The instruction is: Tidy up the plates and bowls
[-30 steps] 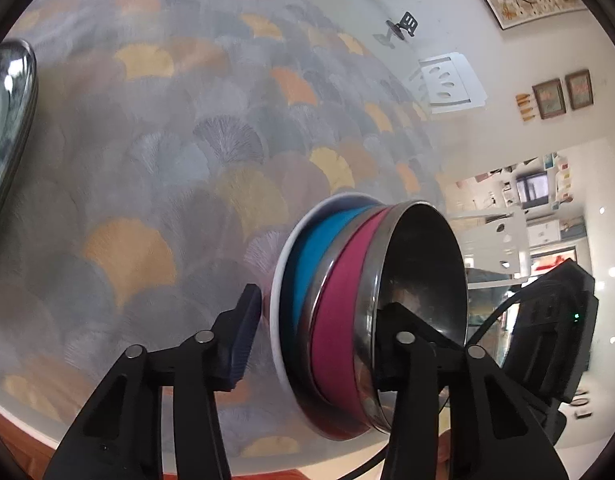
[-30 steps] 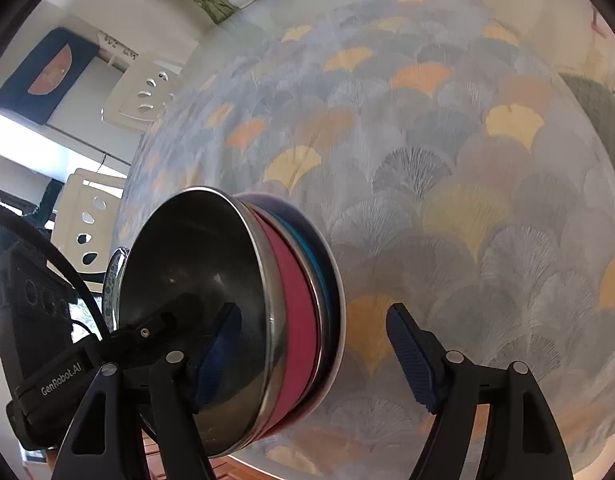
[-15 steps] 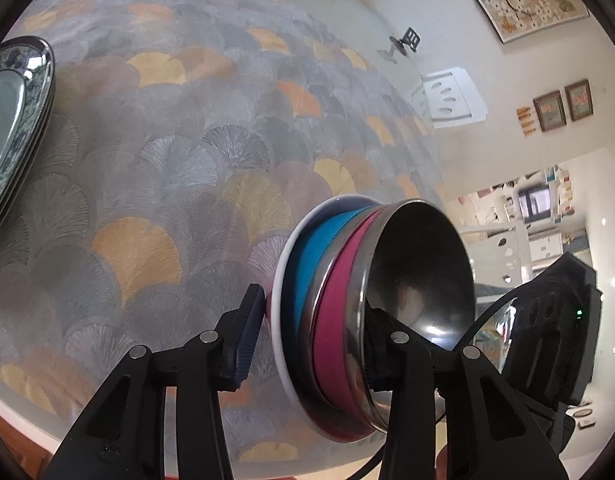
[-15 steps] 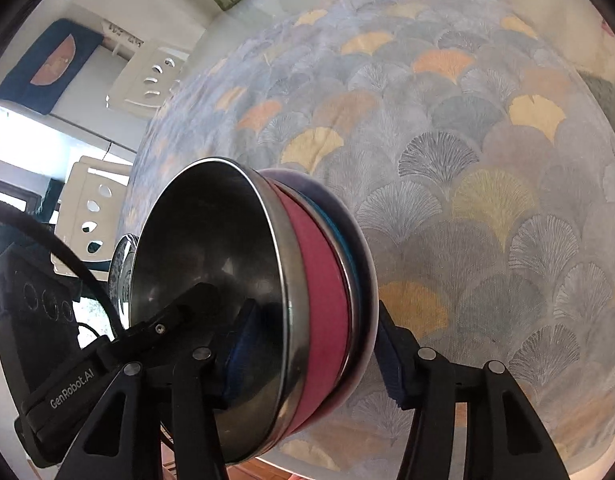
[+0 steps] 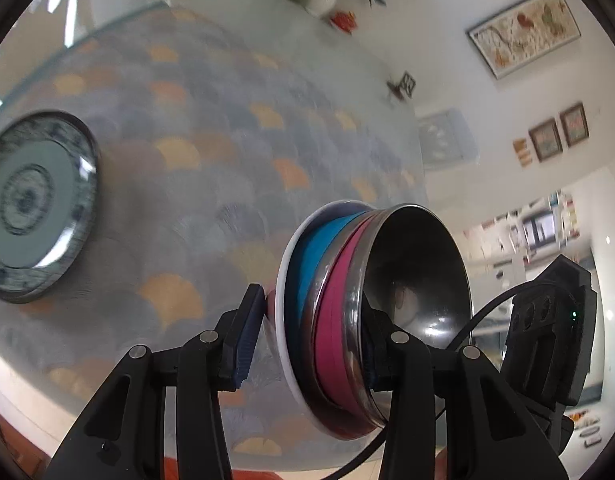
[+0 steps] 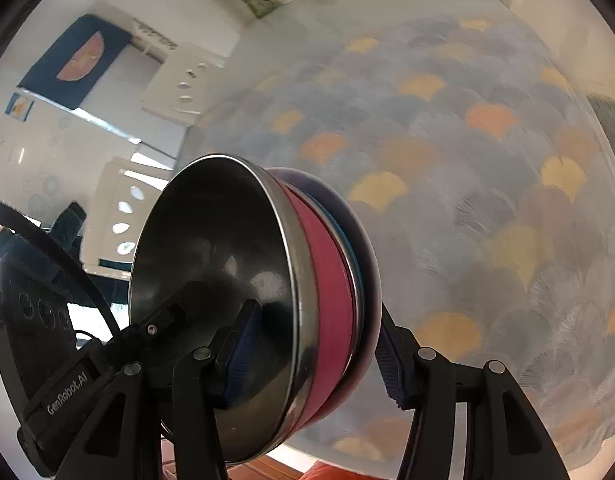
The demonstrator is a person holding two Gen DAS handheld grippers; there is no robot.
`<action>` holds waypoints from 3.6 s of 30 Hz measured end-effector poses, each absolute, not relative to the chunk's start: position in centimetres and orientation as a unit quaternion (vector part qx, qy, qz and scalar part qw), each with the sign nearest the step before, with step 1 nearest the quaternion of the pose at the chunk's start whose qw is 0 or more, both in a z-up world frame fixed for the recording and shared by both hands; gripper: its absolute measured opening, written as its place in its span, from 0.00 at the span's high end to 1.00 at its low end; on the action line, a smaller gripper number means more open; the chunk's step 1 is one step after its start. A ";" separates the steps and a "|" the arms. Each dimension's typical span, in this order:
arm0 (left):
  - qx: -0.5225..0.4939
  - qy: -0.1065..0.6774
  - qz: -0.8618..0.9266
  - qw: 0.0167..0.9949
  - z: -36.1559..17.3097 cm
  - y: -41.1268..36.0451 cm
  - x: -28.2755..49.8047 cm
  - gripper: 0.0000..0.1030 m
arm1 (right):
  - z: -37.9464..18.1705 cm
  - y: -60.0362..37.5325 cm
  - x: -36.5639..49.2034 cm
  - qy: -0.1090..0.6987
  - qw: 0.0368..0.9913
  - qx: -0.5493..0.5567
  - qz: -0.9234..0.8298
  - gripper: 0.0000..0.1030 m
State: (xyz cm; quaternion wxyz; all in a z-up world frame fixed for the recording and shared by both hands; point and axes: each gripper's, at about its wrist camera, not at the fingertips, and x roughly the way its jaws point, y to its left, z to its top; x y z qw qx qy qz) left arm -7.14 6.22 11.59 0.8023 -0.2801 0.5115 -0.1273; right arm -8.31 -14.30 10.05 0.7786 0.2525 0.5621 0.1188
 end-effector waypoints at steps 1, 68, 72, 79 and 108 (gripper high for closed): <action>-0.282 0.508 -0.124 0.805 12.3 6.7 -7.2 0.63 | 10.8 -13.7 -8.1 0.560 0.780 0.250 0.123 0.48; -0.118 0.491 -0.150 0.850 13.8 33.6 -3.9 0.61 | 11.2 10.2 -4.3 0.581 0.781 0.218 0.069 0.44; -0.058 0.453 -0.147 0.877 16.9 30.8 -3.6 0.61 | 13.4 7.3 -4.9 0.550 0.806 0.215 0.043 0.44; 0.007 0.370 -0.160 0.915 22.7 23.1 -2.6 0.48 | 18.3 3.3 -4.6 0.486 0.864 0.130 0.006 0.43; 0.035 0.368 -0.087 0.925 25.4 4.3 3.4 0.20 | 21.9 -12.0 1.1 0.466 0.882 0.072 -0.023 0.33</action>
